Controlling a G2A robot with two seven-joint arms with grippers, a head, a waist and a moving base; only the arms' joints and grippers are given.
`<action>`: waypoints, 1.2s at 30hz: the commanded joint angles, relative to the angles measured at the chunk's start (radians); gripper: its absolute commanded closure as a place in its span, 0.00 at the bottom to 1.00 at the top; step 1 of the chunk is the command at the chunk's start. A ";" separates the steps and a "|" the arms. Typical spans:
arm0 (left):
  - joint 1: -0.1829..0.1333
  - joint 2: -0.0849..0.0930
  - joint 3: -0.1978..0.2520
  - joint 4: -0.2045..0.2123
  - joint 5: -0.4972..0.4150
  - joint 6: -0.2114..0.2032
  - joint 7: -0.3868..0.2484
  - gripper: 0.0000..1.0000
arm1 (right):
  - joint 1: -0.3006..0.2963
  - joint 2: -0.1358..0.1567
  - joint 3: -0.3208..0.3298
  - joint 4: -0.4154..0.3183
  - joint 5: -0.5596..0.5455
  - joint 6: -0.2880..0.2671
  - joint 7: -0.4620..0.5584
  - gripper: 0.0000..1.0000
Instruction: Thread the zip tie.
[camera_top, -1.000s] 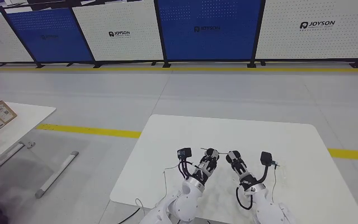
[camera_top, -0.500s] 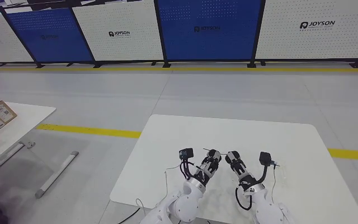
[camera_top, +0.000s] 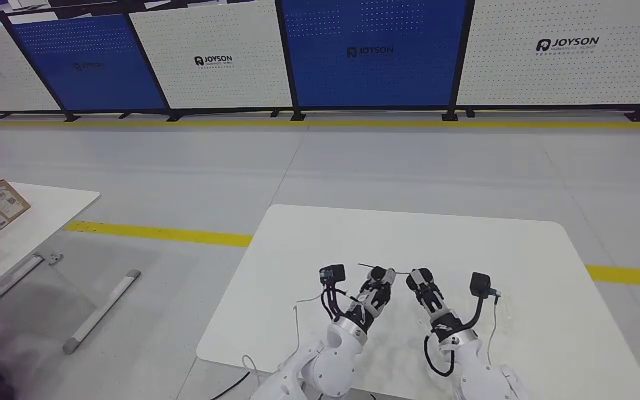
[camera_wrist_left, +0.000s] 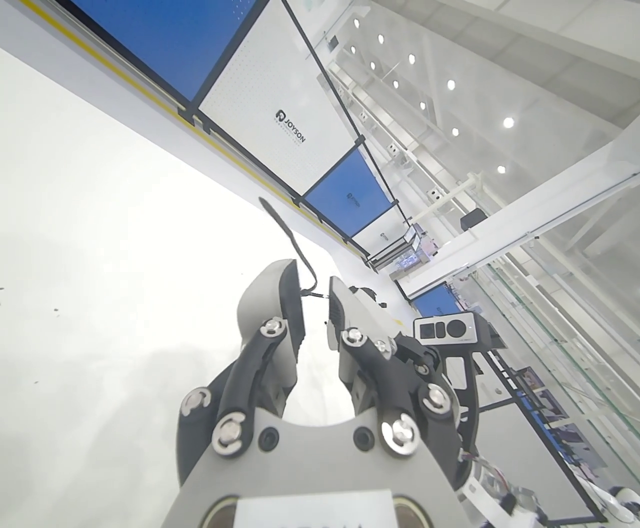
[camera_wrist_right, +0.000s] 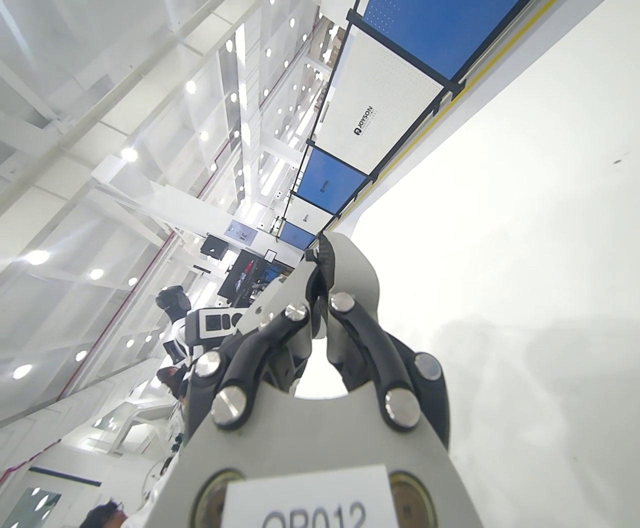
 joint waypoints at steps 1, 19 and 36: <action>-0.001 0.000 0.000 0.000 -0.001 0.000 0.001 0.62 | 0.000 0.000 0.000 -0.002 -0.007 0.006 0.001 1.00; 0.009 0.003 -0.022 -0.023 0.011 0.001 0.017 1.00 | 0.004 -0.002 -0.001 -0.003 -0.019 0.026 0.003 1.00; 0.007 0.001 -0.018 -0.024 -0.011 -0.010 -0.004 1.00 | 0.006 -0.003 0.002 0.004 -0.003 0.011 0.029 1.00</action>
